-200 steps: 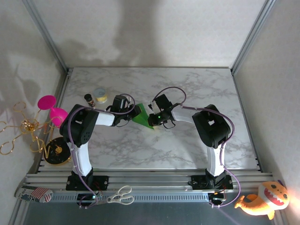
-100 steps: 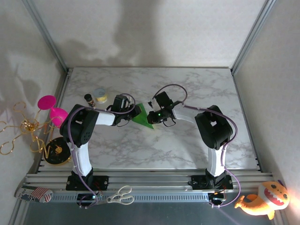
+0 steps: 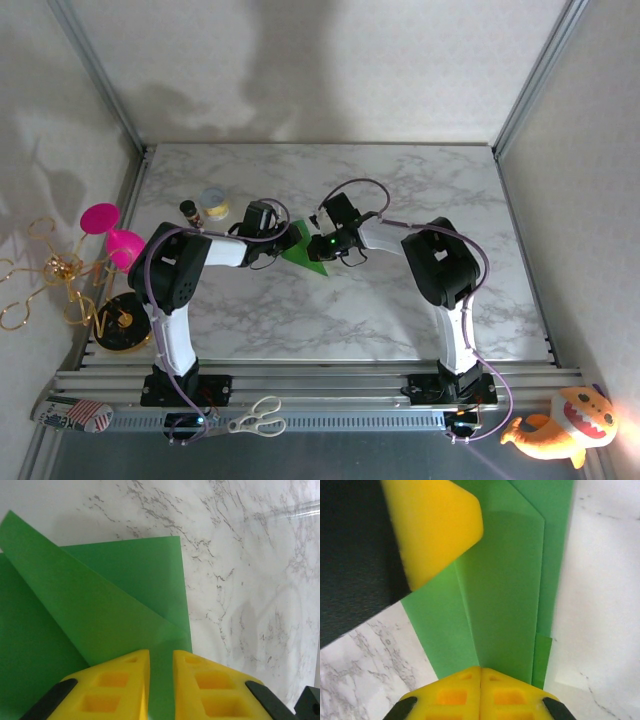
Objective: Fold a paper plane with a square sheet of paper (pick it up from the middle)
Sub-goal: Fourth fold the wing at the center of the table.
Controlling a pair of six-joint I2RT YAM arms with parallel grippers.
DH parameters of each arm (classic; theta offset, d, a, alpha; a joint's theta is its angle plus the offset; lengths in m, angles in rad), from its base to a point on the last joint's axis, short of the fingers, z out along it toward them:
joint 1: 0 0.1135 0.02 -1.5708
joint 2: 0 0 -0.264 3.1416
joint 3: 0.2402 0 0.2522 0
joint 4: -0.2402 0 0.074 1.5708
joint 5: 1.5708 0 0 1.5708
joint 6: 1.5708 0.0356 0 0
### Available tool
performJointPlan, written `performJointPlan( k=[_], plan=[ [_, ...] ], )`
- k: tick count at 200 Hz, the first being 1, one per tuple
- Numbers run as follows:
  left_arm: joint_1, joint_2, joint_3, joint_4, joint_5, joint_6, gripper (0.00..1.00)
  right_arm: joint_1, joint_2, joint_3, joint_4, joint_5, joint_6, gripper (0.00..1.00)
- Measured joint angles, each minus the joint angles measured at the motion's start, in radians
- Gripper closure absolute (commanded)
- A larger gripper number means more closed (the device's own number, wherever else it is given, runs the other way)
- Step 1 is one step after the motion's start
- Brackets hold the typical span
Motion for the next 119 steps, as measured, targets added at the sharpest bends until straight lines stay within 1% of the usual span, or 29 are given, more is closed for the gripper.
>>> performJointPlan(
  k=[33, 58, 82, 119],
  plan=[
    [-0.001, -0.007, 0.009, -0.024, 0.001, 0.004, 0.75, 0.000, 0.003, -0.002, 0.000, 0.013, -0.004, 0.92],
    [-0.001, -0.034, 0.009, -0.059, 0.006, 0.038, 0.72, 0.001, -0.001, -0.016, 0.010, 0.019, -0.024, 0.92],
    [-0.001, -0.058, 0.010, -0.075, 0.008, 0.078, 0.72, 0.001, -0.015, -0.041, 0.026, 0.023, -0.046, 0.93],
    [0.000, -0.035, 0.042, -0.103, 0.015, 0.124, 0.73, 0.001, -0.027, -0.059, 0.027, 0.027, -0.072, 0.93]
  ],
)
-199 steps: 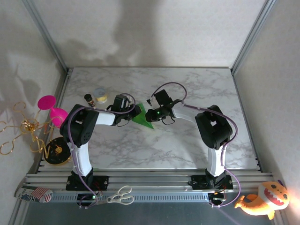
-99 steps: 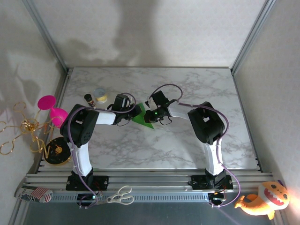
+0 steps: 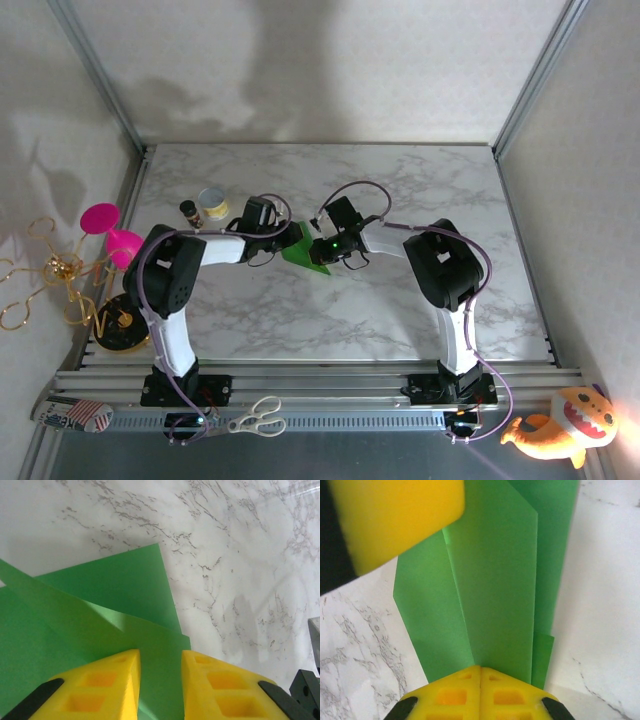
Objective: Fold a paper plane with a square sheet of paper (pick it up from the middle)
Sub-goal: Fourth fold the wing at the center of the table.
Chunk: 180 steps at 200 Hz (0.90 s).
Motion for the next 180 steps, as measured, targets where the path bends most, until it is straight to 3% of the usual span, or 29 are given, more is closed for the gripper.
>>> performJointPlan(
  k=[126, 180],
  plan=[
    [0.024, 0.142, 0.260, -0.261, -0.045, 0.131, 0.75, 0.004, -0.007, -0.016, 0.037, 0.046, -0.008, 0.93],
    [0.139, 0.185, 0.365, -0.334, -0.157, 0.205, 0.75, 0.004, -0.013, -0.028, 0.049, 0.052, -0.007, 0.93]
  ],
)
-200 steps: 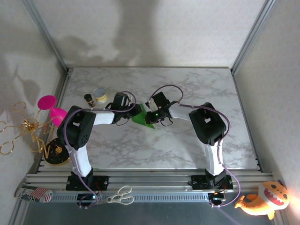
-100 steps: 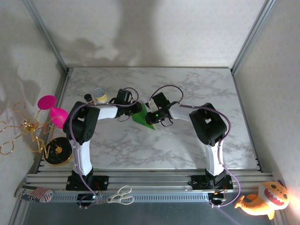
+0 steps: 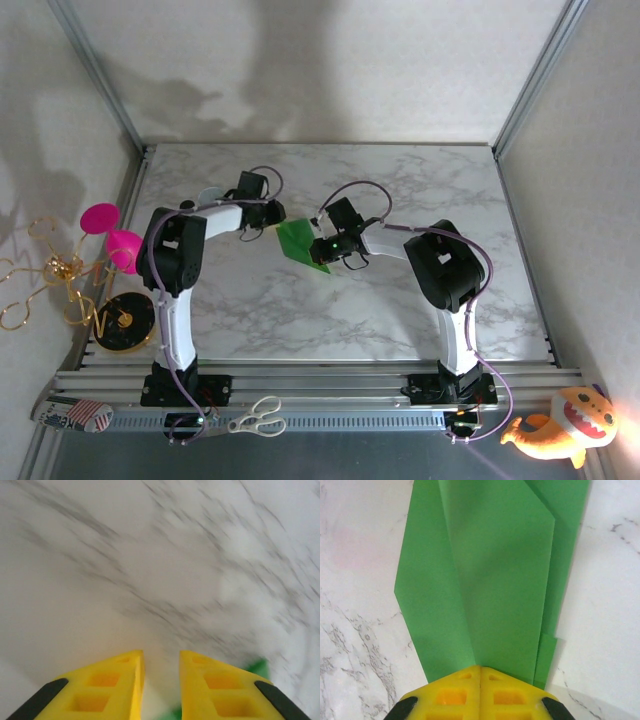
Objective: Fold a paper plane with a square sheet of paper (pick it up from the middle)
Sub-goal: Fourth fold the wing at the center of the table.
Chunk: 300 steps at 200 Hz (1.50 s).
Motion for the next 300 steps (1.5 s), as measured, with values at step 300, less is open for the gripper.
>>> performJointPlan(
  k=[300],
  plan=[
    [-0.175, -0.152, -0.285, 0.203, 0.006, -0.294, 0.94, -0.019, -0.002, 0.002, -0.026, -0.090, 0.070, 0.93]
  ],
)
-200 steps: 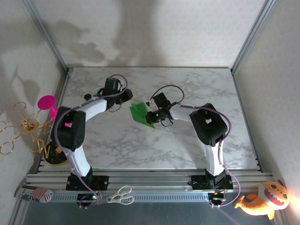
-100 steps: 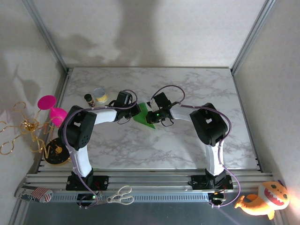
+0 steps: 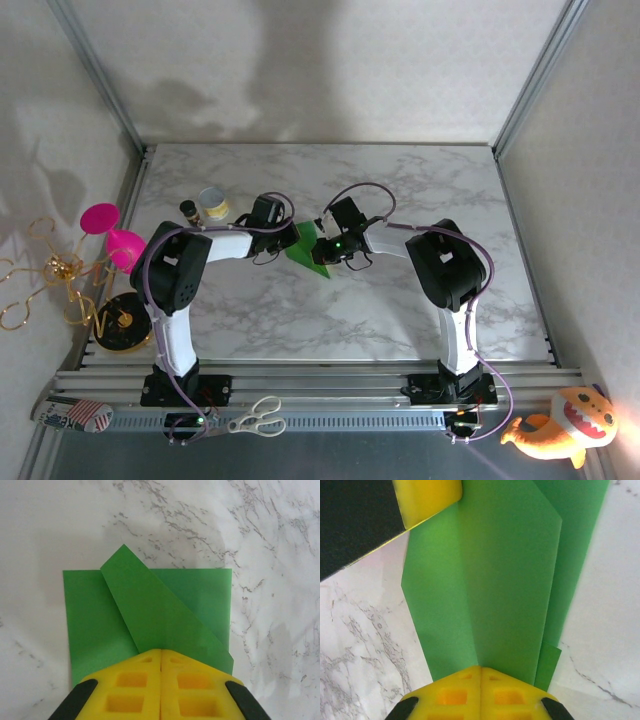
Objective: Fold a paper plane with a square sheet of paper (pick it up from the middle)
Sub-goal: Fourth fold the wing at the center of the table.
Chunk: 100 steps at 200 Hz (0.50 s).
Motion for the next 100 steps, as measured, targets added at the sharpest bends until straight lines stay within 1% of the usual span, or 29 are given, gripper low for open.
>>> performJointPlan(
  k=[41, 100],
  plan=[
    [0.000, 0.015, 0.016, -0.016, -0.015, -0.001, 0.95, -0.001, -0.001, 0.002, 0.000, -0.002, 0.019, 0.93],
    [0.000, 0.031, 0.052, -0.060, -0.027, -0.025, 0.94, -0.001, -0.008, 0.035, 0.008, -0.019, 0.105, 0.95]
  ],
)
